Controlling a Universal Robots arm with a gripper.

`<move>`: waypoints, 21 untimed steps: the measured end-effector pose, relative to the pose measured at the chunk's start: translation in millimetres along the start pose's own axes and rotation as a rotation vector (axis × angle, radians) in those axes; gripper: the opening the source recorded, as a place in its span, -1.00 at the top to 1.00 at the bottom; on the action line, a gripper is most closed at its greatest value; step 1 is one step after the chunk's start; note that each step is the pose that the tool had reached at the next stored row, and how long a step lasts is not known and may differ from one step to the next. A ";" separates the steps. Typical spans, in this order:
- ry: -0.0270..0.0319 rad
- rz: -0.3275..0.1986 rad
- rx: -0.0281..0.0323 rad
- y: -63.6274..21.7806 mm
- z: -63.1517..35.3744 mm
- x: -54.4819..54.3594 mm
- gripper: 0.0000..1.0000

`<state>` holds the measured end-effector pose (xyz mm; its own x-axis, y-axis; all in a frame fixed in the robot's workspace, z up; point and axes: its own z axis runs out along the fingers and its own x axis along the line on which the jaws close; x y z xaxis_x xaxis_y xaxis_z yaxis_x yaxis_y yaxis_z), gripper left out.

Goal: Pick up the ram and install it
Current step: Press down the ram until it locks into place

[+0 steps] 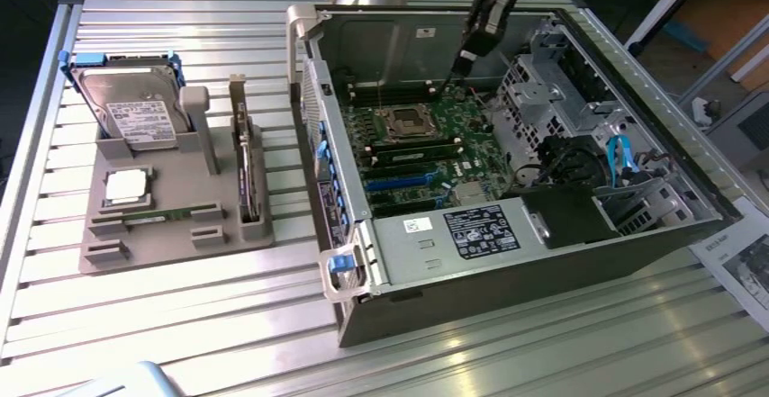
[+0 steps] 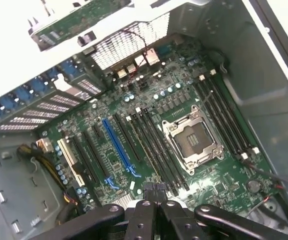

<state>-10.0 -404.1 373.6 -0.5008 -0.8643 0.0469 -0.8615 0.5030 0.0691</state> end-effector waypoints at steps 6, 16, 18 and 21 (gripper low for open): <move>-0.0101 0.145 -0.0069 0.0 0.0 0.0 0.80; -0.0265 0.379 -0.0177 0.0 0.1 0.0 0.80; -0.0290 0.415 -0.0194 0.0 0.1 0.0 0.80; -0.0344 0.494 -0.0229 0.0 0.1 0.0 0.80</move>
<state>-10.0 -404.0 373.4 -0.8514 -0.5224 0.0466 -0.5190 0.8520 0.0689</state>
